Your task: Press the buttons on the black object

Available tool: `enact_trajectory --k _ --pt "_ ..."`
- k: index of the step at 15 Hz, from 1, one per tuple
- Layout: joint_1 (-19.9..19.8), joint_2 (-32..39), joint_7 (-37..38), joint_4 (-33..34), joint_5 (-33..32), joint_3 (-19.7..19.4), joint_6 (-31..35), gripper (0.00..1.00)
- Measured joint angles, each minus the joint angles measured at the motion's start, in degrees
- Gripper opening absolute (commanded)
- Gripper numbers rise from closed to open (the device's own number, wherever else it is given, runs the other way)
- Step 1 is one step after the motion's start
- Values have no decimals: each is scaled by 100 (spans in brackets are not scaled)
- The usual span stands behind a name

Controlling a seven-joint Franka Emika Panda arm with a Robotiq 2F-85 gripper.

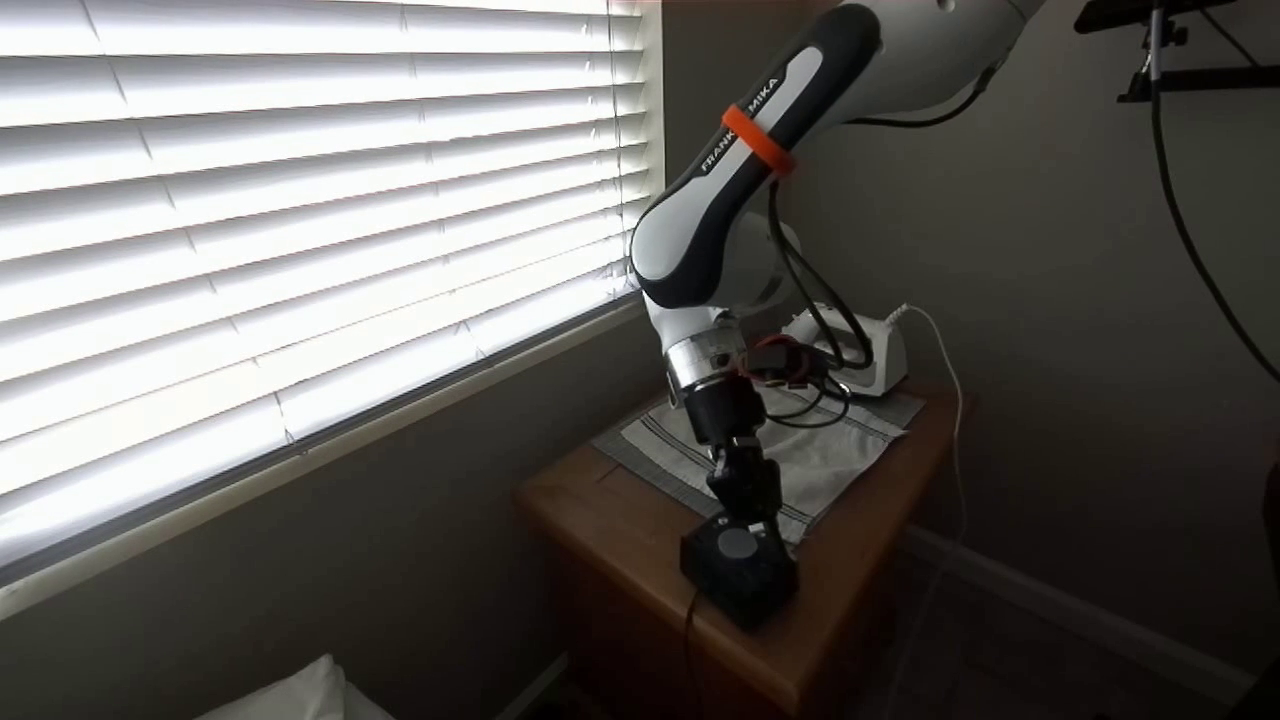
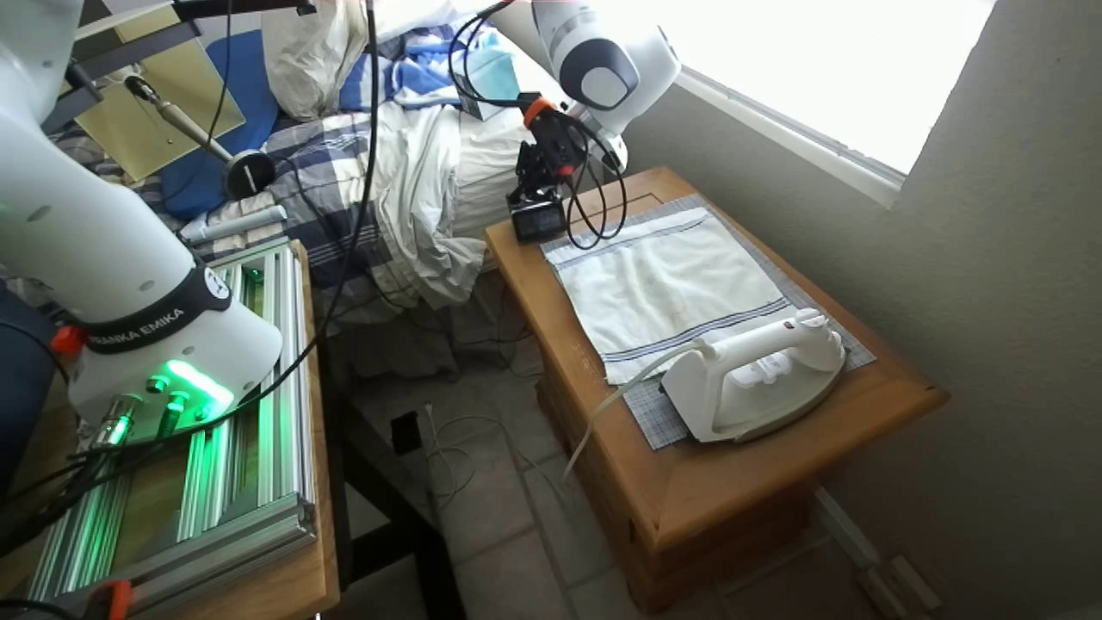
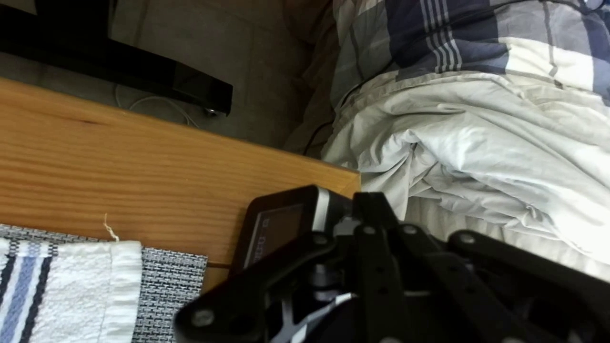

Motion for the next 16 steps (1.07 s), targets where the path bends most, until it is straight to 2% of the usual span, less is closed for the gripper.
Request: enact_trajectory --k 9,16 --pt "469 -331 333 -33 -237 79 63 0" --pt "489 -858 575 -247 -440 -56 467 0"
